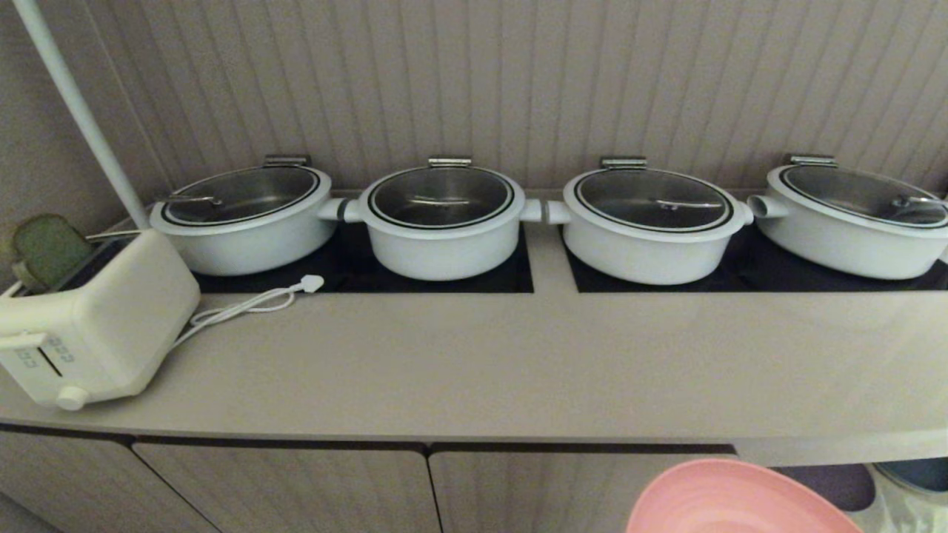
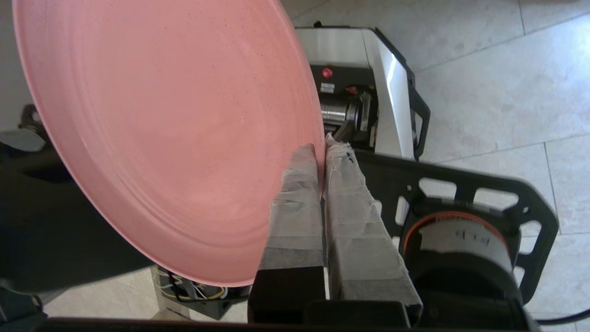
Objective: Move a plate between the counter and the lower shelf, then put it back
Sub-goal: Put the plate in the cupboard
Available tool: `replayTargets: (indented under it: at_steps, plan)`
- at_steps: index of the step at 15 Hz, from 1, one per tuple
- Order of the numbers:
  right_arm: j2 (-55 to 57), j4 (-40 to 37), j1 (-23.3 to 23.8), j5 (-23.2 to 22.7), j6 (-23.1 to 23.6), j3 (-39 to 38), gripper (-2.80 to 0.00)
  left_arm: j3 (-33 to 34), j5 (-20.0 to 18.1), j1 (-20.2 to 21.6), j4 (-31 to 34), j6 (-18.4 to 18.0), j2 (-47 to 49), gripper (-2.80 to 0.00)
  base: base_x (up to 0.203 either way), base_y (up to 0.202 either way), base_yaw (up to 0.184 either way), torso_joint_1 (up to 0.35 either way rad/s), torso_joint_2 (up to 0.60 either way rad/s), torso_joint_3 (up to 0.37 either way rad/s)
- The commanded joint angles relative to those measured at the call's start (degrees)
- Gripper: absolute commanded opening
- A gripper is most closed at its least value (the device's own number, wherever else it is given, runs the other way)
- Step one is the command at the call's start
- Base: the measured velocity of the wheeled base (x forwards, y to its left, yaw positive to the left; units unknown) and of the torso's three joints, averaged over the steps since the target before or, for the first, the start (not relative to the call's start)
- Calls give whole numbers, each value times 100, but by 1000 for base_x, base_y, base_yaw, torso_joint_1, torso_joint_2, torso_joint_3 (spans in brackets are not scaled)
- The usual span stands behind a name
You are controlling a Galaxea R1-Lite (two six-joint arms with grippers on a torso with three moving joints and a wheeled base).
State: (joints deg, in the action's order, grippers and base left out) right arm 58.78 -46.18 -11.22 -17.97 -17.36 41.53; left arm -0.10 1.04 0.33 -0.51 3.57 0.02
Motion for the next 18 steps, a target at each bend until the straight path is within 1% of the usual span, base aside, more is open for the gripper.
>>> replayTargets:
  at_steps: [1, 3, 5, 7, 11, 14, 18]
  plan:
    - [-234, -23, 101, 39, -17, -279, -280, 1, 2, 2, -2, 4, 6, -280, 0, 0, 0, 0, 0, 0]
    - [-219, -29, 321, 65, -30, -291, -280, 1, 2, 2, -2, 4, 6, -280, 0, 0, 0, 0, 0, 0]
    - [-193, -33, 379, 65, -98, -286, -280, 1, 2, 2, -2, 4, 6, -280, 0, 0, 0, 0, 0, 0]
    - [-113, 96, 383, 98, -510, -261, -280, 1, 2, 2, -2, 4, 6, -280, 0, 0, 0, 0, 0, 0]
    - [-77, 145, 374, 101, -523, -225, -280, 1, 2, 2, -2, 4, 6, -280, 0, 0, 0, 0, 0, 0]
    - [-53, 127, 374, 241, -540, -225, -280, 1, 2, 2, -2, 4, 6, -280, 0, 0, 0, 0, 0, 0]
    - [-28, 187, 348, 250, -540, -234, -280, 1, 2, 2, -2, 4, 6, -280, 0, 0, 0, 0, 0, 0]
